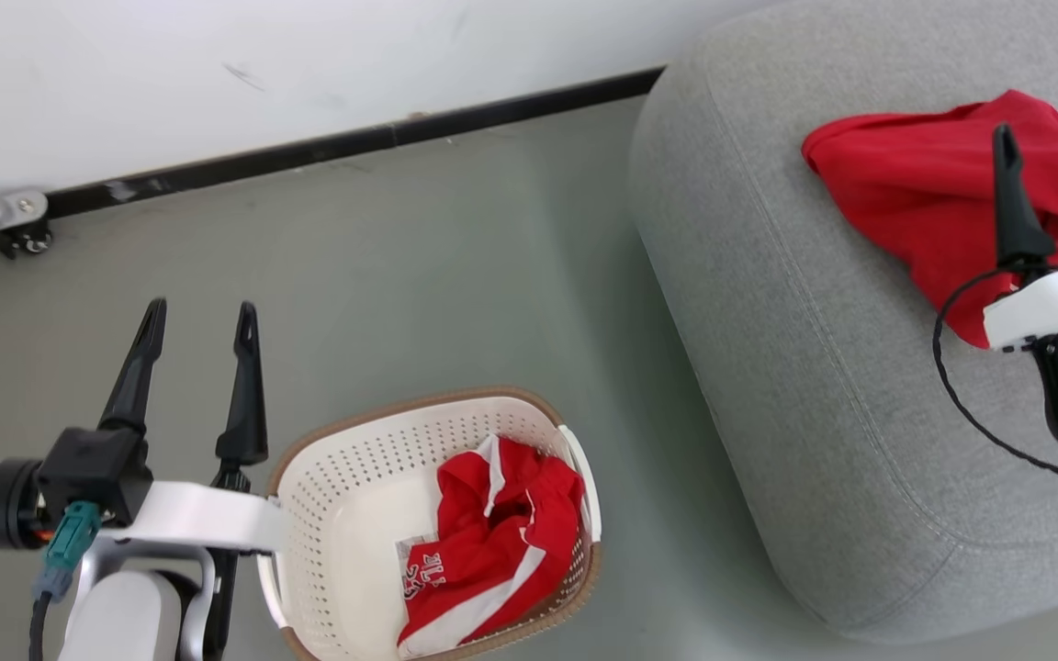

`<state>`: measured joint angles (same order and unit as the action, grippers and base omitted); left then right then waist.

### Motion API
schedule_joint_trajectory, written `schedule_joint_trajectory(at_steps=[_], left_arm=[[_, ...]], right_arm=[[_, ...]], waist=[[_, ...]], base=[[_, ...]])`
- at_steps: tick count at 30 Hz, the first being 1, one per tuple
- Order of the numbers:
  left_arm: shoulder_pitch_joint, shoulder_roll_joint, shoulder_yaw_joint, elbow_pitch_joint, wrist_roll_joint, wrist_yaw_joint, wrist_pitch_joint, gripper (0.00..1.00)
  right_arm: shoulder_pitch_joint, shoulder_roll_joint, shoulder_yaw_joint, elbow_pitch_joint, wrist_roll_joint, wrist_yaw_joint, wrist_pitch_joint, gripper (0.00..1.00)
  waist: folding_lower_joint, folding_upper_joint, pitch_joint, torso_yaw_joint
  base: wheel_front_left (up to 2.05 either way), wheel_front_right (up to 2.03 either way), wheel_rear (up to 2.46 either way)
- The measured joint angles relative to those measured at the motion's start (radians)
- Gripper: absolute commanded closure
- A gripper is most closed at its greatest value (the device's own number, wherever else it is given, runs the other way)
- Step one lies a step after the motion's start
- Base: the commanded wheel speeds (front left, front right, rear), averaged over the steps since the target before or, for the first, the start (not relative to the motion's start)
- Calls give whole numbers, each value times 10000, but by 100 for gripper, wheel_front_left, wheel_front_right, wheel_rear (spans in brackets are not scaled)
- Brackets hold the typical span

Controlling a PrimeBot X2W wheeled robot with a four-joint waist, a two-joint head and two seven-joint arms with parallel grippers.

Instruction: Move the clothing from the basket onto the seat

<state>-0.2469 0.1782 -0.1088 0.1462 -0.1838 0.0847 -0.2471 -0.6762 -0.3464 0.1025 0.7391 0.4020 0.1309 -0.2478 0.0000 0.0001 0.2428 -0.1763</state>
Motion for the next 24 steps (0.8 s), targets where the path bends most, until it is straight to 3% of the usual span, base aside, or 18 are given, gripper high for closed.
schedule_joint_trajectory(at_steps=[13,24], left_arm=[[873,-368,215,265,-247,178,-12,0],[1445,-637,153,201,-238,224,-12,0]], right_arm=[[1184,495,-370,-1452,-477,-2,-6,0],[2604,1432,-295,-2579,-955,-2,-15,0]], waist=[[0,0,-800,681],[0,0,-1448,1277]], base=[[0,0,0],[0,0,0]])
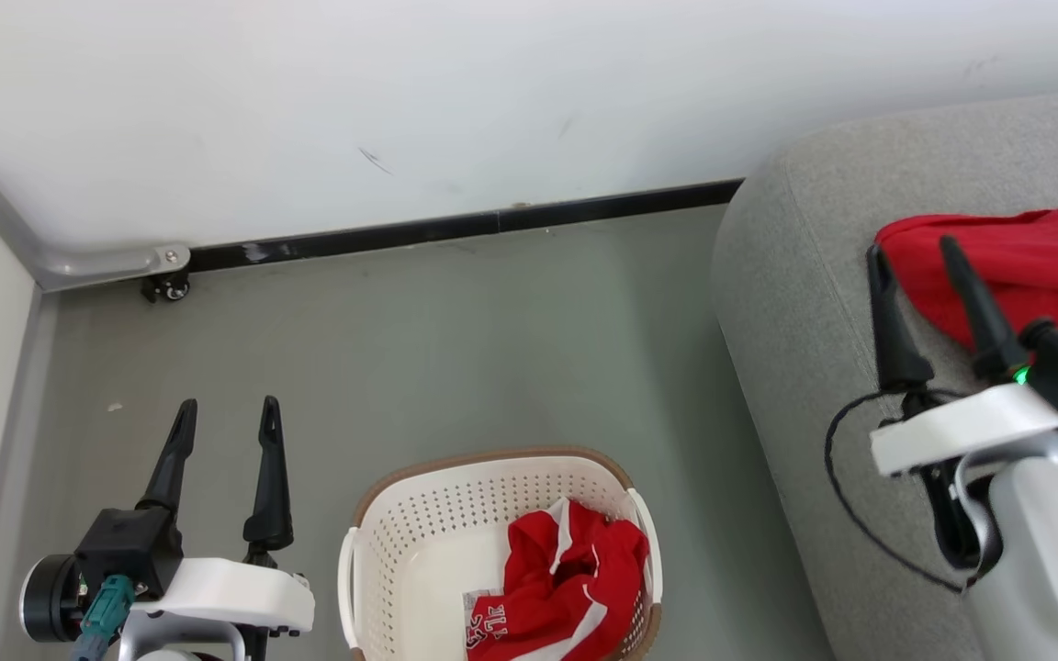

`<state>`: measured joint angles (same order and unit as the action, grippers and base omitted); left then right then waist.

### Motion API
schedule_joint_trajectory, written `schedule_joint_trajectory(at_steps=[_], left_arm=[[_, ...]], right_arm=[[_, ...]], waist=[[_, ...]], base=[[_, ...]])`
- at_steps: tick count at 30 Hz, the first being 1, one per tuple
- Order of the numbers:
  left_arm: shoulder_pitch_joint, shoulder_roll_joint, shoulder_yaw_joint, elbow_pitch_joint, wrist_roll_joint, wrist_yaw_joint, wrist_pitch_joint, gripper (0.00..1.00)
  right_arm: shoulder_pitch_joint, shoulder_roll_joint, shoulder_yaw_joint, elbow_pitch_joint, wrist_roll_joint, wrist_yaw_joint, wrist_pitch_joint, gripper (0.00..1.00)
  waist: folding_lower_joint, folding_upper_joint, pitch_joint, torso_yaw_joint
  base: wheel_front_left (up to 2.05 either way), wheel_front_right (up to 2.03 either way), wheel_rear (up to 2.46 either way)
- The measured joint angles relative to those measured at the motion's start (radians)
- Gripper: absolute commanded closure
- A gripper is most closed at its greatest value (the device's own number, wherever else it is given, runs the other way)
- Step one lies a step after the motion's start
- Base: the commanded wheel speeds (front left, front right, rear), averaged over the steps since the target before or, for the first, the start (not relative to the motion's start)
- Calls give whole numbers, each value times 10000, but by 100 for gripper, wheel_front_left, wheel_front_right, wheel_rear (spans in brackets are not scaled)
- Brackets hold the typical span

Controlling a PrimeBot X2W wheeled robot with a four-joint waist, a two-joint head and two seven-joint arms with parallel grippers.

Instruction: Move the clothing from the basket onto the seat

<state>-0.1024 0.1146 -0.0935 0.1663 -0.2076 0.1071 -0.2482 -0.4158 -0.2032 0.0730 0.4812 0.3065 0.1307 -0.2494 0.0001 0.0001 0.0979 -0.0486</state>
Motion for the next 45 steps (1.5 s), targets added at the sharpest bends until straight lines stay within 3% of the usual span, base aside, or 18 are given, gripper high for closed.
schedule_joint_trajectory(at_steps=[17,45], left_arm=[[616,-221,-405,307,184,-107,-2,0],[1070,-251,-525,646,385,-194,0,0]], right_arm=[[2564,1093,-207,-621,-767,0,0,0],[4340,1517,-683,-1875,-1492,0,650,0]], waist=[[0,0,-970,587],[0,0,-1561,473]], base=[[0,0,0],[0,0,0]])
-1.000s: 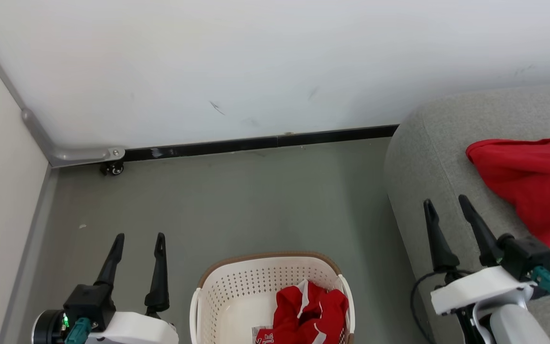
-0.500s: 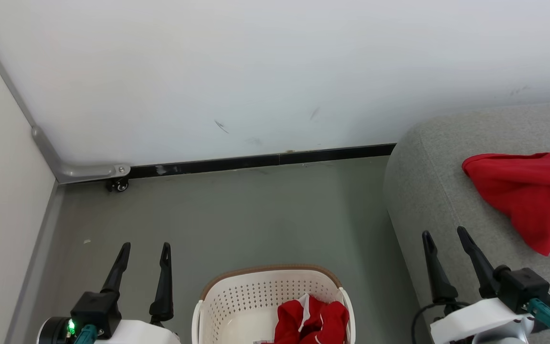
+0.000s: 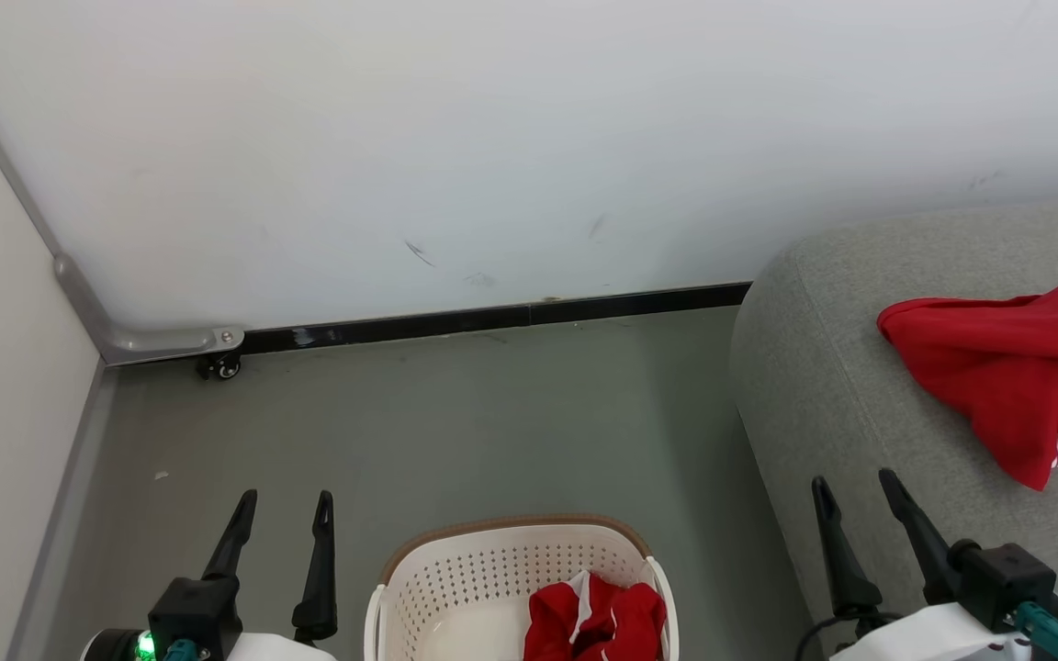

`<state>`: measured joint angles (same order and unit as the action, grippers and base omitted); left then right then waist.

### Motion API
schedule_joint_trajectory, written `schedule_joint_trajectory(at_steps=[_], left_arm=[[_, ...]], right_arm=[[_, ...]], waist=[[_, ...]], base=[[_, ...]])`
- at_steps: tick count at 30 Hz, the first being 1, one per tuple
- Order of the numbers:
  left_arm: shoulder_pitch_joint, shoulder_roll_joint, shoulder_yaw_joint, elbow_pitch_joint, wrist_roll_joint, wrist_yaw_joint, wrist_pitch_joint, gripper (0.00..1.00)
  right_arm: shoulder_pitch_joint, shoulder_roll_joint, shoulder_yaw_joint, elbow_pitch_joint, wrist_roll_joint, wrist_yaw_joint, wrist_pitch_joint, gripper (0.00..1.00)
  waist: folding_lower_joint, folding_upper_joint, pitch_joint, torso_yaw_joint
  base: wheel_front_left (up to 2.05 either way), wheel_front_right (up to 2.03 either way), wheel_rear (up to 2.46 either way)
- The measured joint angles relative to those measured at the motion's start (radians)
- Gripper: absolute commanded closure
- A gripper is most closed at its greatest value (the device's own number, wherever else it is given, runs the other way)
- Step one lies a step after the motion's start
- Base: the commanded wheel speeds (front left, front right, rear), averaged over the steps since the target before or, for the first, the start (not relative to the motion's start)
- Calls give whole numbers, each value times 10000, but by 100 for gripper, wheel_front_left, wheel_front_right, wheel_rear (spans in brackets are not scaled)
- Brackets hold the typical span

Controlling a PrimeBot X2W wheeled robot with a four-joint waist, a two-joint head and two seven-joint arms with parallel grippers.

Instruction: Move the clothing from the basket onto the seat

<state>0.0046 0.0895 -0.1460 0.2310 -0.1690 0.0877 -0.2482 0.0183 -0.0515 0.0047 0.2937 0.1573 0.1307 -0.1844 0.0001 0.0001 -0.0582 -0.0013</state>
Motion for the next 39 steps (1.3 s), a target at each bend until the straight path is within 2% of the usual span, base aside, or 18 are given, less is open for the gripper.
schedule_joint_trajectory(at_steps=[39], left_arm=[[-58,12,-48,23,222,-102,0,0]], right_arm=[[669,90,-29,-1331,311,0,614,0]], waist=[[0,0,363,-290]], base=[[0,0,0]])
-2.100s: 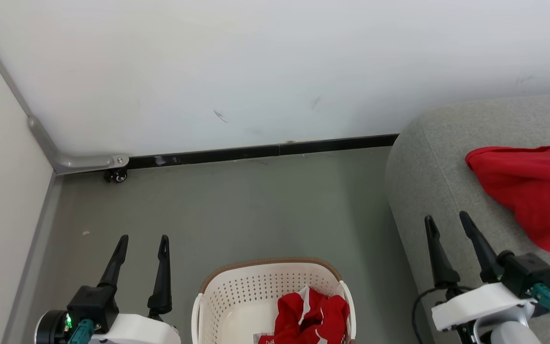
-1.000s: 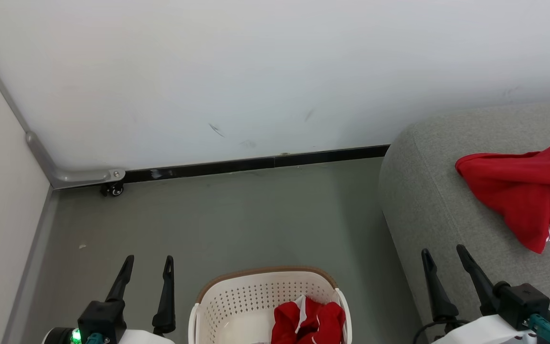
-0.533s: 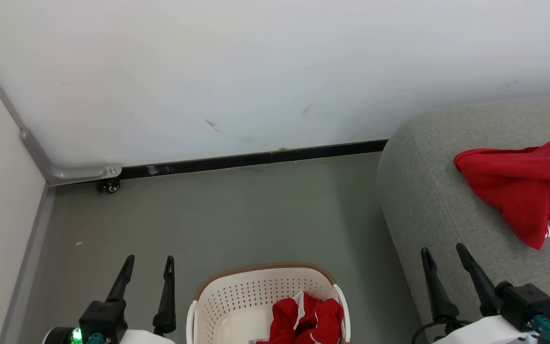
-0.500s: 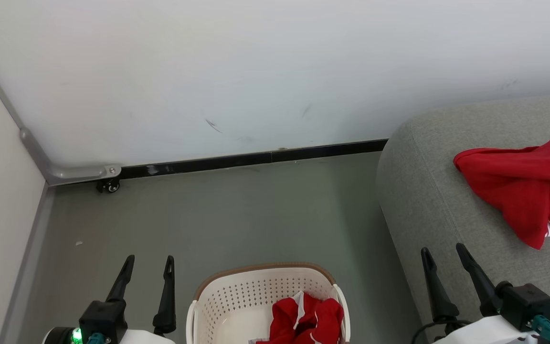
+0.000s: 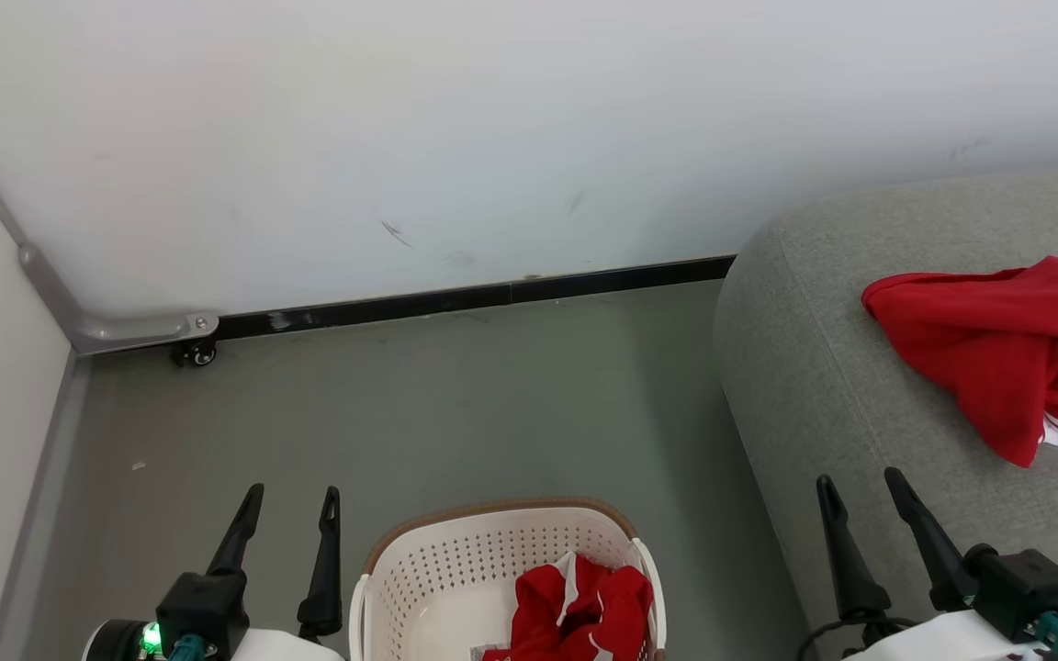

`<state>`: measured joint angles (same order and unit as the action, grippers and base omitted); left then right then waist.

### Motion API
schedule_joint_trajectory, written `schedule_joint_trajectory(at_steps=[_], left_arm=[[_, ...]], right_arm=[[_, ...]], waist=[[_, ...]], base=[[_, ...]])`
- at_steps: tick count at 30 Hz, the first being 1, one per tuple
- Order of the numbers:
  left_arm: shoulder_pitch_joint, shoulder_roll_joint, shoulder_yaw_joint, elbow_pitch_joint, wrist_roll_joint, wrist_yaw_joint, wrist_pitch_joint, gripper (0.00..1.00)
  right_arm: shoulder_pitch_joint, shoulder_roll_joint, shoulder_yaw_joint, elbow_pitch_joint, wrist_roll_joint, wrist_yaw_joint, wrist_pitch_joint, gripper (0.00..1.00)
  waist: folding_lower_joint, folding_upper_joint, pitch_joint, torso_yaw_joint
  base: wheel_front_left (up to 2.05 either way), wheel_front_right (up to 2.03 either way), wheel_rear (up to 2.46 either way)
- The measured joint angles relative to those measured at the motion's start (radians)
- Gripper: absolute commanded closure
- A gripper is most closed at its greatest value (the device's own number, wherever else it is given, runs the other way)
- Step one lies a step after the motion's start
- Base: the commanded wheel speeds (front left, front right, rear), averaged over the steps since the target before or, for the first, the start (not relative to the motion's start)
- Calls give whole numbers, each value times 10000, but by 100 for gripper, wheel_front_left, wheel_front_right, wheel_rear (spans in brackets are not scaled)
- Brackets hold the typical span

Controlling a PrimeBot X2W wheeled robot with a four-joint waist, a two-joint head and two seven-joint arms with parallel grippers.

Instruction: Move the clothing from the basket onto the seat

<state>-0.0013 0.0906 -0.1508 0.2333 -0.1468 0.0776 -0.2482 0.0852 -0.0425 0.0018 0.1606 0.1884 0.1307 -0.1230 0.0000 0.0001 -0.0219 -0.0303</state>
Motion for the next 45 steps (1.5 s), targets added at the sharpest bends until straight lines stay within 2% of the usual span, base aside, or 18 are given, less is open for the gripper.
schedule_joint_trajectory(at_steps=[13,29,45], left_arm=[[-74,-21,-207,111,29,-176,0,0],[-322,12,-301,182,245,-276,0,0],[-1291,278,-1020,433,754,-798,-2,0]], right_arm=[[230,8,-276,-288,23,0,86,0],[377,17,-209,-633,23,0,107,0],[369,25,-176,-963,23,0,174,0]], waist=[[0,0,89,-409],[0,0,316,-1266],[0,0,830,-1781]], base=[[0,0,0],[0,0,0],[0,0,0]])
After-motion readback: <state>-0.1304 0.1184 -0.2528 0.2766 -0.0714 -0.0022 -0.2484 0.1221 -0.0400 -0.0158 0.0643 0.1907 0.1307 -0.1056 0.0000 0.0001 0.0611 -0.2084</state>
